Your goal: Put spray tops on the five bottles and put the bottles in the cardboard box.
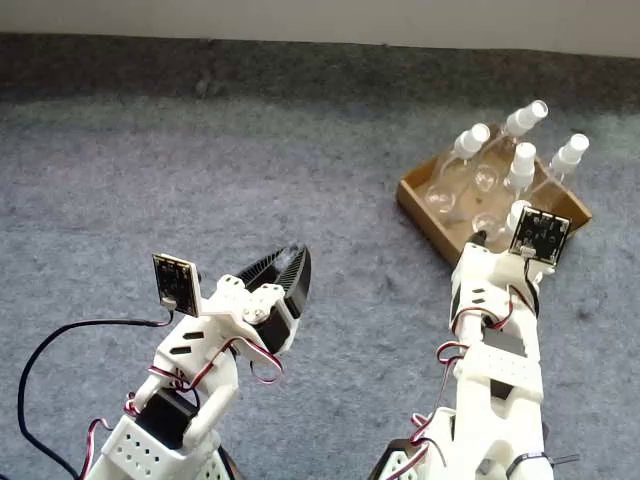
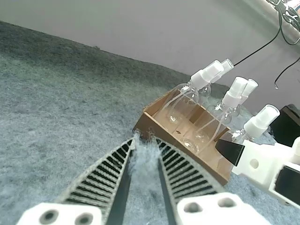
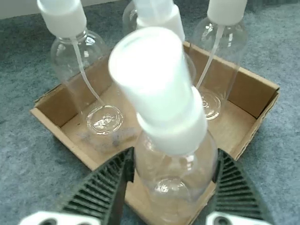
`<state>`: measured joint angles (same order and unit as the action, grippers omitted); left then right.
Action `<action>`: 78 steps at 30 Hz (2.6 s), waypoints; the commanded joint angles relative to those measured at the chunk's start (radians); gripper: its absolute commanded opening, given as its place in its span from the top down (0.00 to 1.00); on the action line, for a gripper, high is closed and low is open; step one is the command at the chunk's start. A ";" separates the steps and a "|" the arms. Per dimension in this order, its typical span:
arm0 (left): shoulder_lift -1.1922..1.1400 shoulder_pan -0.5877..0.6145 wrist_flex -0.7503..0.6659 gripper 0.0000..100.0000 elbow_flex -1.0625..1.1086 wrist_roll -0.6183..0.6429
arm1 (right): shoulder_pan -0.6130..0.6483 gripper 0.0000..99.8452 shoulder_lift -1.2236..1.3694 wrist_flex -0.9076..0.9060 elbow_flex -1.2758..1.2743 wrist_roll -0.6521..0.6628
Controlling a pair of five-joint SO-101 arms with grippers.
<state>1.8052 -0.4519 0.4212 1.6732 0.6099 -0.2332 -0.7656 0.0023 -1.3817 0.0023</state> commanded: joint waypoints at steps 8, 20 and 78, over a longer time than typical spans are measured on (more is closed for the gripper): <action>0.008 0.007 -0.015 0.99 0.021 -0.006 | -0.008 0.70 -0.012 0.001 0.042 0.012; 0.008 0.010 -0.015 0.99 0.021 -0.006 | -0.008 0.70 -0.012 -0.004 0.044 0.012; 0.012 0.677 0.278 0.99 -0.064 -0.818 | 0.407 0.70 -0.900 -0.765 -0.047 0.014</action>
<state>1.8067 0.0729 0.6851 1.6717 -0.1987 0.1534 -1.6556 -0.7664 -1.4277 0.0084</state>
